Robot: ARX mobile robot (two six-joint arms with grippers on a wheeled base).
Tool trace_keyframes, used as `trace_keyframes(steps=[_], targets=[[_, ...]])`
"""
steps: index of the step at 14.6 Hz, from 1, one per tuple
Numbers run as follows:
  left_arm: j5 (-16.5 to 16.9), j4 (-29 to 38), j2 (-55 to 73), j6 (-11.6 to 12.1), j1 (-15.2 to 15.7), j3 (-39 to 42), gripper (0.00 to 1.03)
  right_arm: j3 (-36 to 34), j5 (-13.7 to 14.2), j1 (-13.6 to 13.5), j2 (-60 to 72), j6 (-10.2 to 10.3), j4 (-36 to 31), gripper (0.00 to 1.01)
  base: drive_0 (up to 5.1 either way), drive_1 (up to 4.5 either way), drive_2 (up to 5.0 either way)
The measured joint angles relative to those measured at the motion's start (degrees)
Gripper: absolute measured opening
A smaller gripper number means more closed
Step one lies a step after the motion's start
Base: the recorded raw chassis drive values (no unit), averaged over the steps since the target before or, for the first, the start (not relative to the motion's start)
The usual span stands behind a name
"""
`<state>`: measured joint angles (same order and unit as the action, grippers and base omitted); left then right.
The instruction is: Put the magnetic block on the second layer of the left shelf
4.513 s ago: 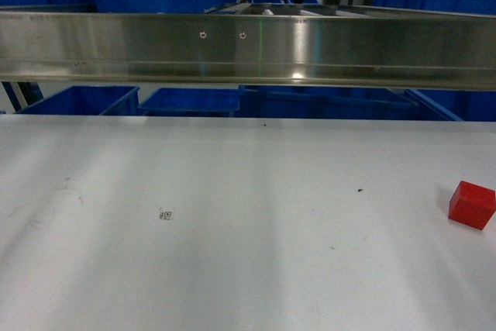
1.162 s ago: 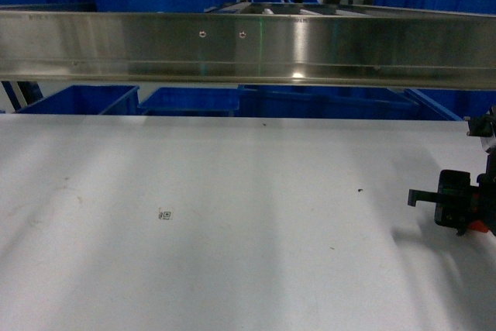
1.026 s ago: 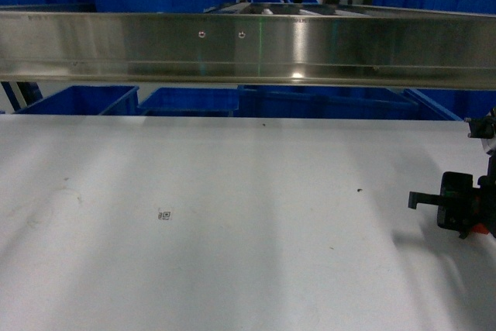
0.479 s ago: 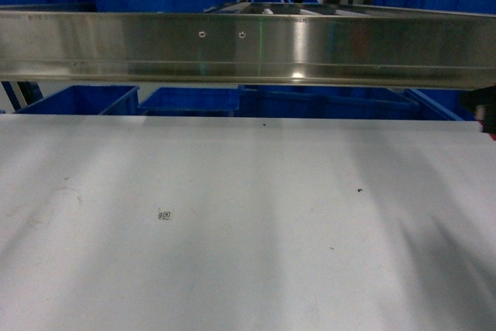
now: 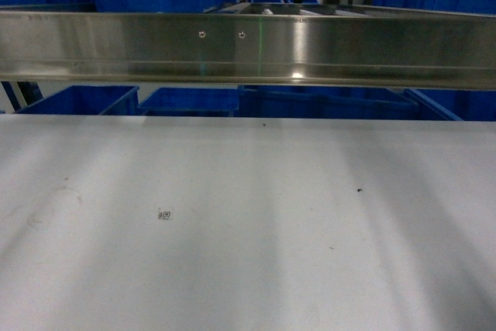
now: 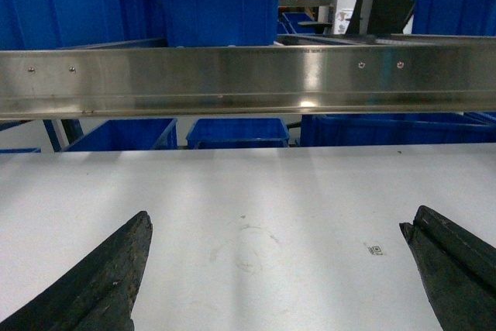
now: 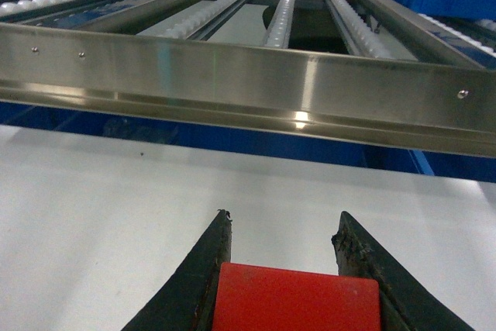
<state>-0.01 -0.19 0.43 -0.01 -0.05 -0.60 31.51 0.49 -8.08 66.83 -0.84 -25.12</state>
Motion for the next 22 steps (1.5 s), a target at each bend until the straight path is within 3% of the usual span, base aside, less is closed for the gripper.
trace_keyframes(steps=[1, 4, 6, 9, 14, 22], targets=[[0.02, 0.02, 0.00, 0.00, 0.00, 0.00, 0.98, 0.00, 0.09, 0.79, -0.55, 0.17, -0.02, 0.34, 0.0, 0.00, 0.0], [0.00, 0.00, 0.00, 0.00, 0.00, 0.00, 0.98, -0.09, -2.36, 6.51, -0.68, 0.63, 0.66, 0.34, 0.0, 0.00, 0.0], [0.00, 0.00, 0.00, 0.00, 0.00, 0.00, 0.98, -0.09, -2.19, 8.09, -0.68, 0.61, 0.28, 0.34, 0.0, 0.00, 0.0], [0.00, 0.00, 0.00, 0.00, 0.00, 0.00, 0.98, -0.33, -2.25, 6.12, -2.16, 0.57, 1.79, 0.34, 0.0, 0.00, 0.0], [0.00, 0.00, 0.00, 0.00, 0.00, 0.00, 0.98, -0.39, -2.40, 6.14, -2.45, 0.55, 1.79, 0.34, 0.0, 0.00, 0.0], [0.00, 0.04, 0.00, 0.00, 0.00, 0.00, 0.98, -0.42, -2.27, 6.14, -2.49, 0.52, 1.64, 0.34, -4.8, 2.48, 2.7]])
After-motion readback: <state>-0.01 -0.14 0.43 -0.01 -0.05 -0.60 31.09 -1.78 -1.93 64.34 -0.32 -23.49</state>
